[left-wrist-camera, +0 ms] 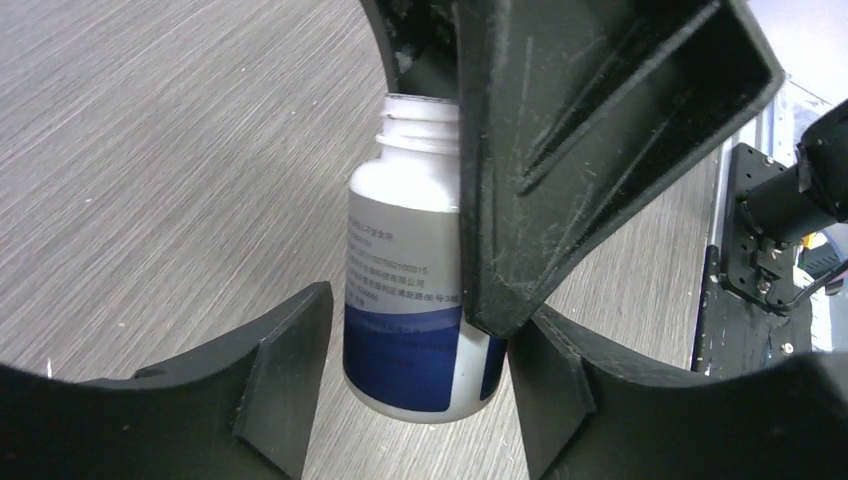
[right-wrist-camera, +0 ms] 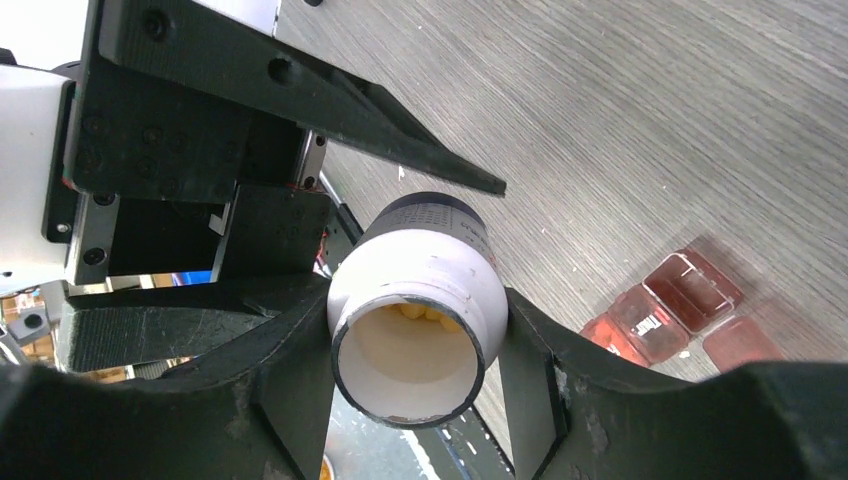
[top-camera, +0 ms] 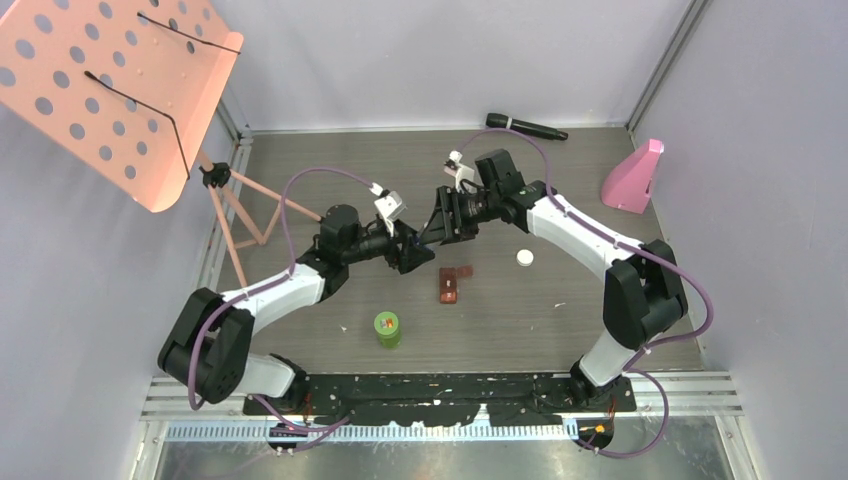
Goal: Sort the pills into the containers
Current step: Pick up the pill bottle at the center of the board, then pour the pill into the pill container.
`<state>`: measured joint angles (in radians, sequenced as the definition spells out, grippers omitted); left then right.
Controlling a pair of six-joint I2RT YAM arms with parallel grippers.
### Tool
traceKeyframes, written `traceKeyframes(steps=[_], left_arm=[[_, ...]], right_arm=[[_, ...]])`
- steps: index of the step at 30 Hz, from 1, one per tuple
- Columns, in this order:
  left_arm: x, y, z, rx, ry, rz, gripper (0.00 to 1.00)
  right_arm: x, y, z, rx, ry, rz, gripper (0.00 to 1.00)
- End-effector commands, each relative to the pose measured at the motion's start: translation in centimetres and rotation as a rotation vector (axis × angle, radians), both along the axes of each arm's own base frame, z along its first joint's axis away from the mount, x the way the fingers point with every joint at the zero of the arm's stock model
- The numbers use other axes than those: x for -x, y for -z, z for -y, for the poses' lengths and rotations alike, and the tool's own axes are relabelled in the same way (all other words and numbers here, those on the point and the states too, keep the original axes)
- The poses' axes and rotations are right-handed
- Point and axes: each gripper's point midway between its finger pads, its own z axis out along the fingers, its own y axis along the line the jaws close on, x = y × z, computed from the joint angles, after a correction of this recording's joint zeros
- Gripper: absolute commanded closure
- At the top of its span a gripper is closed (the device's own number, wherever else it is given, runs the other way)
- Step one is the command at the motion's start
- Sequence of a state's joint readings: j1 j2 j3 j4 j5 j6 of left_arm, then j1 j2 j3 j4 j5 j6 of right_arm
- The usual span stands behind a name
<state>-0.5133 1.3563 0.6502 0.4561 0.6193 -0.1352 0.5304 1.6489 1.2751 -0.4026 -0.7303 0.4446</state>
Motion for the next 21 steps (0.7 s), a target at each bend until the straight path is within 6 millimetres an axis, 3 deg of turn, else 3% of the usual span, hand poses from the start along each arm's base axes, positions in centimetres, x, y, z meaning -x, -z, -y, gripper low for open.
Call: traceKeyframes(steps=[1,5,8,17,21], left_arm=[[-0.2,-2.1,1.1,0.092,0.040,0.081,0.44],[0.0,-1.7,1.1,0.086,0.055,0.079,0.82],[0.2,-1.6,0.9,0.074,0.061,0.095,1.00],[0.7,-1.9,0.2,0.035,0.055,0.153,1.00],[0.5,-2.1,0.1,0.031,0.047,0.162,1.00]], right_arm=[[0.7,-3.1,-0.5,-0.090,-0.018,0.004,0.72],[0.5,-3.4,-0.5,-0.109,-0.001,-0.014,0.65],[0.4,-3.5,-0.1,-0.115,0.022,-0.014,0.53],[-0.1,-3.5,0.8,-0.111,0.112,-0.054,0.18],[0.0,-2.7,0.7,-0.112,0.119,-0.089,0.17]])
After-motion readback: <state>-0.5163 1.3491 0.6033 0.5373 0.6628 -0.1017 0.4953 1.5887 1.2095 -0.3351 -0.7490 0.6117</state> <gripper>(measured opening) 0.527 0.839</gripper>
